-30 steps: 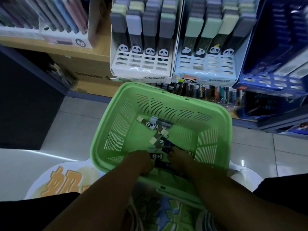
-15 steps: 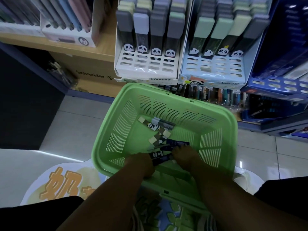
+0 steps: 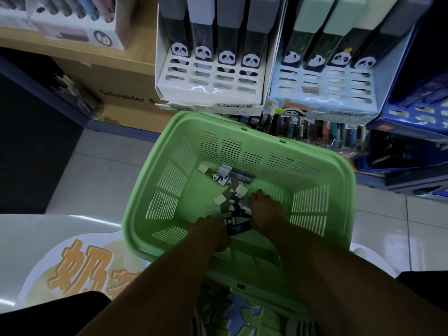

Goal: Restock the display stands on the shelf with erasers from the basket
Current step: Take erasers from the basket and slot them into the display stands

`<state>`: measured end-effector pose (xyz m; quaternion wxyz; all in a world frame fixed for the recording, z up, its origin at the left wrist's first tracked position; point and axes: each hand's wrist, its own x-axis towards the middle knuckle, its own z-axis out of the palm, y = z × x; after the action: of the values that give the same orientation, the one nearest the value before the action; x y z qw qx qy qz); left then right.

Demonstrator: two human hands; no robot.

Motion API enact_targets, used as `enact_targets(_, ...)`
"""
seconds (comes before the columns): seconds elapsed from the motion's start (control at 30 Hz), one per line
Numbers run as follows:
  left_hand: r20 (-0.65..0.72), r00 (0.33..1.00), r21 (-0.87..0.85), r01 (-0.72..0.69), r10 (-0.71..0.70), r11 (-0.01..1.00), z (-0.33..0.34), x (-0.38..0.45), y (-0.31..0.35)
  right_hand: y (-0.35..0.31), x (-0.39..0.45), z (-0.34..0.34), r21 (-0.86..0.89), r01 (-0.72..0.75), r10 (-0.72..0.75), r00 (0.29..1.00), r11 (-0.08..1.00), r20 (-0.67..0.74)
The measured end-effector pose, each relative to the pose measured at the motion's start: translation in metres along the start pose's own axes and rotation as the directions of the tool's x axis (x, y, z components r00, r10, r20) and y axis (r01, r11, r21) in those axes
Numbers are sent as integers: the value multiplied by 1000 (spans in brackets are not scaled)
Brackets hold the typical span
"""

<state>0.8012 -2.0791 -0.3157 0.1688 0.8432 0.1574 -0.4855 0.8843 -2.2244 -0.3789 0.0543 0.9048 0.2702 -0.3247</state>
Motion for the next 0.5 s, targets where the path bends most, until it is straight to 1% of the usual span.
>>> enact_targets(0.07,47,999,-1,-20,20,1000,1,3,7,-2,4,1,-72,5,-6,1000,997,-14)
enact_targets(0.17,121,992,45,-37,31,998,5,7,18,-4,6,7,-132,13,-16,1000,991,-20)
enact_targets(0.23,142,990,59,-12,3,998,6,10,22,-3,7,8,-167,27,-31,999,986,-23)
enact_targets(0.33,145,989,15,2,-4,1000,5,7,26,1,7,10,-197,47,-52,998,979,-21)
enact_targets(0.4,147,989,-22,6,-2,1000,4,3,28,3,5,13,-177,34,-38,999,984,-23)
enact_targets(0.5,171,985,-58,13,-3,998,3,2,28,3,2,12,-74,12,-12,1000,997,0)
